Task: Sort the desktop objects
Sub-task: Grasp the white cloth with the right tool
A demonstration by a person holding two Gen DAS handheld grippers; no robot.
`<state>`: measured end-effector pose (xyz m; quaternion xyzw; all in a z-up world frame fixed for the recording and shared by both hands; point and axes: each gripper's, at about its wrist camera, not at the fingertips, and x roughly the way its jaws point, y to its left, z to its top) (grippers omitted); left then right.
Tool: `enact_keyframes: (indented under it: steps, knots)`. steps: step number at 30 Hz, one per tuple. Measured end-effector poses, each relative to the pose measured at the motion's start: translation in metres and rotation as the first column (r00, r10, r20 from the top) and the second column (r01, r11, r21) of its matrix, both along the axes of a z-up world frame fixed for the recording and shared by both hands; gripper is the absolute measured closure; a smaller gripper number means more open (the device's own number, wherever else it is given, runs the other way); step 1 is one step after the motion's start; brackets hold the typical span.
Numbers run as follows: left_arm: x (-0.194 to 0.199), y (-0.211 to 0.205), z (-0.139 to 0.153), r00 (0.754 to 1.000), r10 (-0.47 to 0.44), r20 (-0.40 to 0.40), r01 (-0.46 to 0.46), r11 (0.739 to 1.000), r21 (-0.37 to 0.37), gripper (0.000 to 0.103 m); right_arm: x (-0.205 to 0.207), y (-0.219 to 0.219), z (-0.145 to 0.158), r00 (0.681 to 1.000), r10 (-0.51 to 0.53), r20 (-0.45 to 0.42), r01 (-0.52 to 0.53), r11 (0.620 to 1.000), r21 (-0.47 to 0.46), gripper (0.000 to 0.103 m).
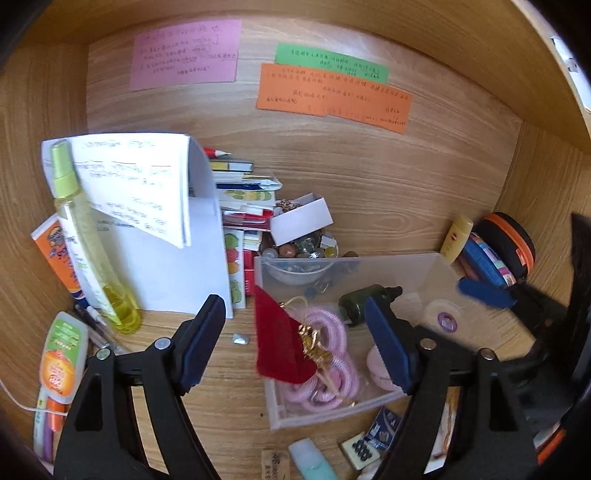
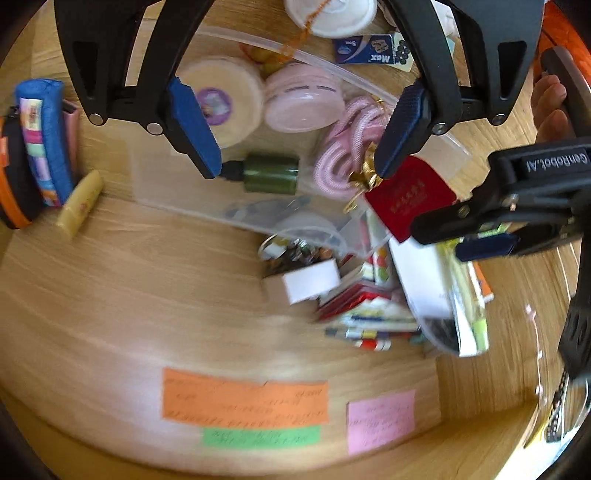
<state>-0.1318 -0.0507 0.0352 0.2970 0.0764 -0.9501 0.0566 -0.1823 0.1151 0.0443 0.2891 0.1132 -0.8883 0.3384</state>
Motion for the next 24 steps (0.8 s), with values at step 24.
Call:
enact_keyframes:
  steps: [24]
  knots:
    - [0.064,-0.023,-0.064,0.975,0.039,0.221,-0.012,0.993,-0.120,0.020,0.066,0.075,-0.030,0.995,-0.088,0.051,0.083,0.993,0.086,0.019]
